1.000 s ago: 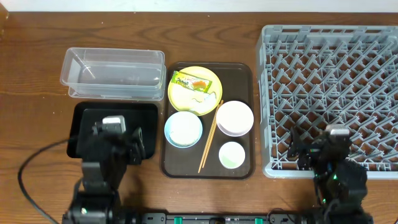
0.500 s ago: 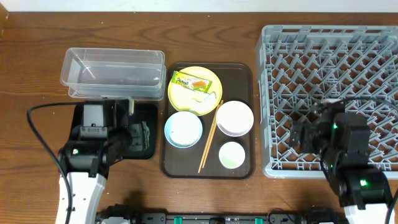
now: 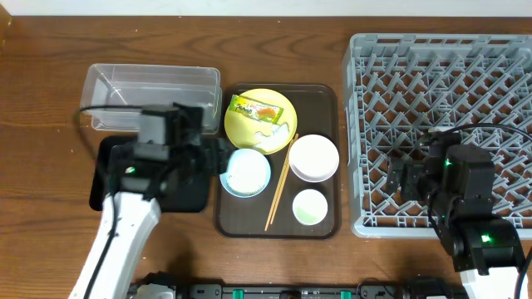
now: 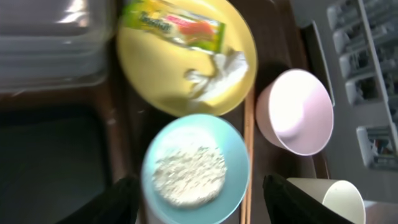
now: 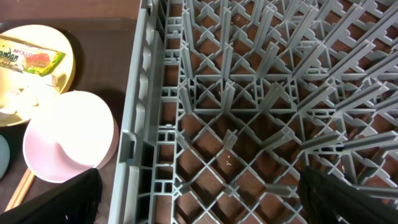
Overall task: Sort waste into correct bins and load items into the dishwasher rack
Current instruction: 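Reach the left gripper to the light-blue rice bowl and grasp it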
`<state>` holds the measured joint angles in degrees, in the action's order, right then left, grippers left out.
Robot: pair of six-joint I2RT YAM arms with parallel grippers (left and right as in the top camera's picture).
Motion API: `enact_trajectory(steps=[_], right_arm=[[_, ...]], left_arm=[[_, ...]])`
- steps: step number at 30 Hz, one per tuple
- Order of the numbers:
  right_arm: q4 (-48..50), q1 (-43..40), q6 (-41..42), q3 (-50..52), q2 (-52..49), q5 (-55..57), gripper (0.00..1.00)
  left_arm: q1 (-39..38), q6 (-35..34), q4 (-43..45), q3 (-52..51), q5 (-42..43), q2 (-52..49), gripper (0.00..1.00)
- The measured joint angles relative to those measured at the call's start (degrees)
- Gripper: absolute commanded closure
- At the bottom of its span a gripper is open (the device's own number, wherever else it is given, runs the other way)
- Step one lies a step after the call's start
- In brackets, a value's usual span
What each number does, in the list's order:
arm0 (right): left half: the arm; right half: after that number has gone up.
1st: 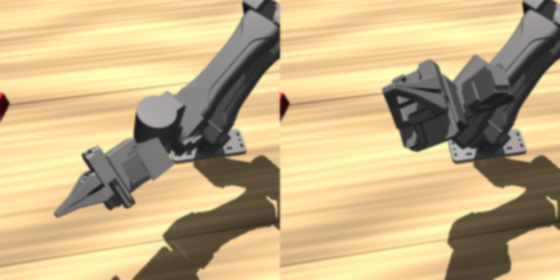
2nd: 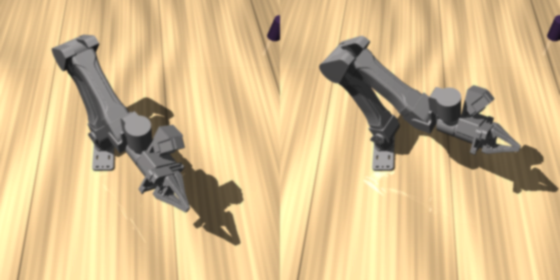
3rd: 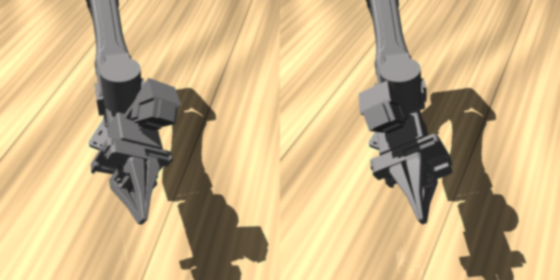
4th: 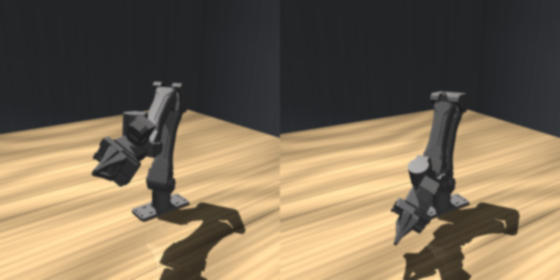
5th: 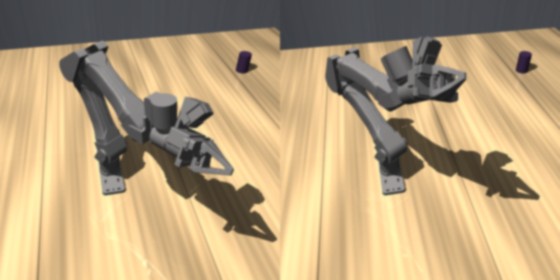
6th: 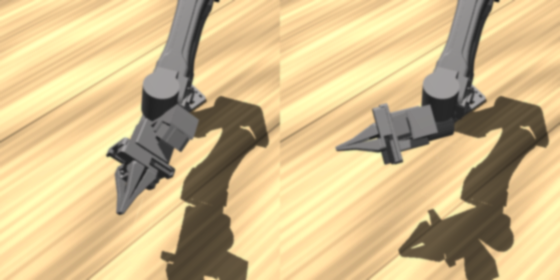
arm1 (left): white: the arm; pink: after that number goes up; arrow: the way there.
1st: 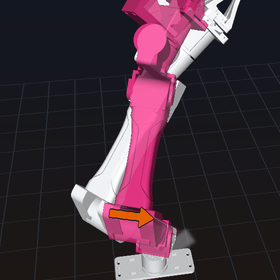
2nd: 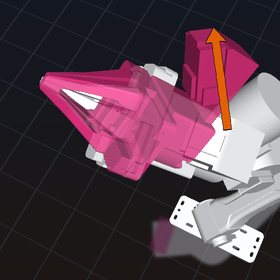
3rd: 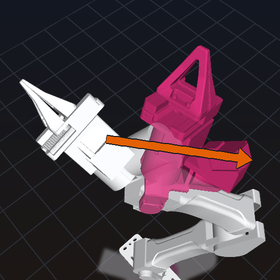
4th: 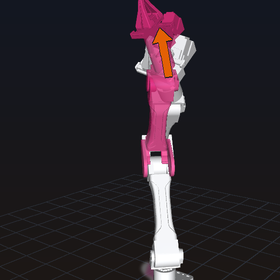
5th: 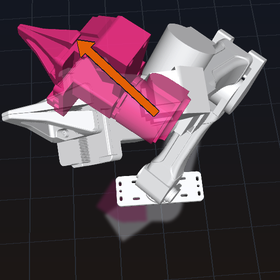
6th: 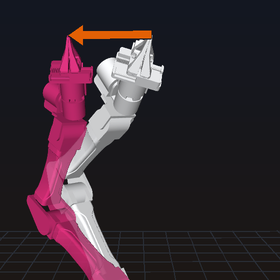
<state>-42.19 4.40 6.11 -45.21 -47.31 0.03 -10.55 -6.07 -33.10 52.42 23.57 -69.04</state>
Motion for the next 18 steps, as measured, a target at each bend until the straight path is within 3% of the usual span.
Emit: enact_trajectory(steps=[11, 18], right_arm=[[0.0, 0.0, 0.0, 0.0, 0.0, 0.0, 0.01], [0.0, 0.0, 0.0, 0.0, 0.0, 0.0, 0.01]], left_arm=[[-17.4, -1.6, 5.8, 0.0, -8.7, -12.5, 0.36], [-23.4, -3.1, 7.6, 0.0, -13.6, -19.8, 0.51]])
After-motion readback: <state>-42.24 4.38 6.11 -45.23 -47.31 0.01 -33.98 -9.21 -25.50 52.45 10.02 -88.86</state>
